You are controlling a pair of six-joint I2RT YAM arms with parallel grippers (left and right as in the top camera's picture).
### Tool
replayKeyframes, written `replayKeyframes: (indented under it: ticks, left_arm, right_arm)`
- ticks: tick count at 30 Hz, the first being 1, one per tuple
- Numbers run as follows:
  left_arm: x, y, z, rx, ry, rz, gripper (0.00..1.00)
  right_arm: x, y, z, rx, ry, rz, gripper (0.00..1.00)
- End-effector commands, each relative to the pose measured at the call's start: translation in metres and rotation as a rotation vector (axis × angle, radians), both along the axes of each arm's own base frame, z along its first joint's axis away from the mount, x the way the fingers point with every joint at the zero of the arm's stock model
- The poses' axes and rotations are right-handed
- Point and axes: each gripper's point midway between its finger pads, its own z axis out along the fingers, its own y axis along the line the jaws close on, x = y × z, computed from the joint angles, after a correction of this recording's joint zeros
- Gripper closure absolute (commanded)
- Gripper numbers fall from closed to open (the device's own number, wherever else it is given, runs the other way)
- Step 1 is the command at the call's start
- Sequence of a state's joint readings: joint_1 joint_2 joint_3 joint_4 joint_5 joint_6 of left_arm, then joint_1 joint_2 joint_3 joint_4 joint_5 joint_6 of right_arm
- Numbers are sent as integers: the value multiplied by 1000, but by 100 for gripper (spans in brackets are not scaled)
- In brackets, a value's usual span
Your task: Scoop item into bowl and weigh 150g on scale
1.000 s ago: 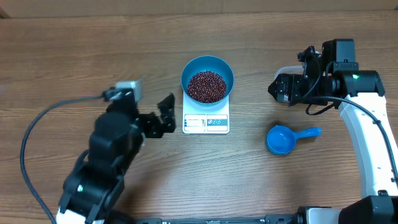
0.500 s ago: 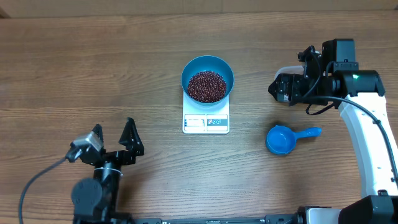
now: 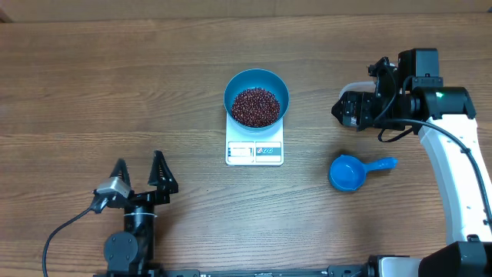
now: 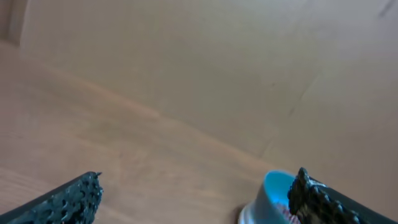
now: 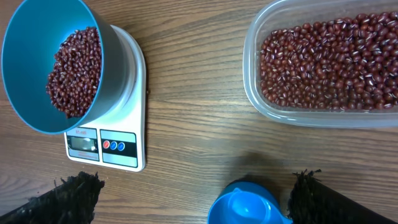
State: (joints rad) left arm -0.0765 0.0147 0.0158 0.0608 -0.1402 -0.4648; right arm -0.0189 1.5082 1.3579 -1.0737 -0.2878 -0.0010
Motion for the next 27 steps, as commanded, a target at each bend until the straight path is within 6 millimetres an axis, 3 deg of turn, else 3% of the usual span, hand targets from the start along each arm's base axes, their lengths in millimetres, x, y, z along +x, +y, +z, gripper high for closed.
replayKeyframes:
  ticks: [1, 3, 27]
  left_arm:
    - [0, 2, -25, -17, 90, 10, 0]
    - [0, -1, -35, -16, 127, -10, 1]
    - [0, -5, -35, 22, 130, -32, 0]
  right_arm:
    - [4, 0, 8, -6, -28, 8, 0]
    - [4, 1, 8, -6, -28, 8, 0]
    - [4, 0, 8, -6, -28, 8, 0]
